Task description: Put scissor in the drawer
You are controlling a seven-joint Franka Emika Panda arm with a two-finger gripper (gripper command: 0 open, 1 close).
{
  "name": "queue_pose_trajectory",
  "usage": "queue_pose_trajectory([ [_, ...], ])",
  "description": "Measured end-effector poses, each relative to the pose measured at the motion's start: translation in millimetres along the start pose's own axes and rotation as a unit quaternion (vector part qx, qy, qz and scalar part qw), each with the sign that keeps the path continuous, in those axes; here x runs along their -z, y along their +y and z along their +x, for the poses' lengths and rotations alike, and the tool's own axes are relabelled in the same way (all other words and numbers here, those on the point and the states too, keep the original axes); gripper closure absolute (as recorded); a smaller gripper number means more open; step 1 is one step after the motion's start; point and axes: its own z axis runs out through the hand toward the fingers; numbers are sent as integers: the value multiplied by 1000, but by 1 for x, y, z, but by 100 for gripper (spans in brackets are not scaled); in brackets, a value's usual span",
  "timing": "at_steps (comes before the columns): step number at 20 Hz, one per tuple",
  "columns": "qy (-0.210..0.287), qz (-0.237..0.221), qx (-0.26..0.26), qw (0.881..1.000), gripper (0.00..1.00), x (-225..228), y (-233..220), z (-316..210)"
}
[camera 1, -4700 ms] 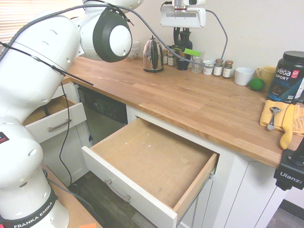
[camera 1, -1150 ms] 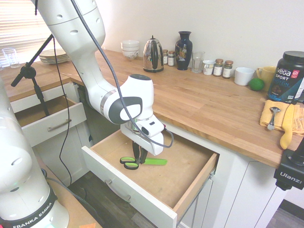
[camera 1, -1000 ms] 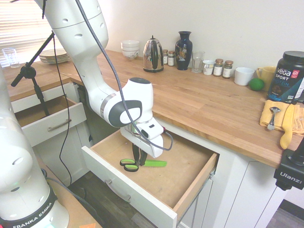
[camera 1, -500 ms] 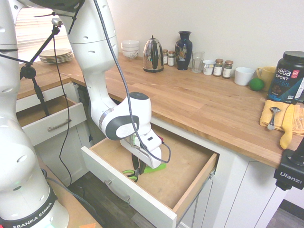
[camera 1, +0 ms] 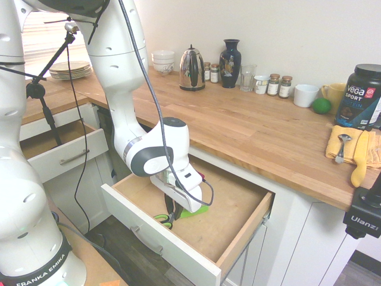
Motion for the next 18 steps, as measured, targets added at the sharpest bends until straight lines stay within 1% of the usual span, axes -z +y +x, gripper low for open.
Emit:
queue_pose_trajectory([
  [15, 4, 6, -6, 1000, 0, 3, -1, 7],
  [18, 7, 10, -10, 1000, 0, 11, -3, 14],
])
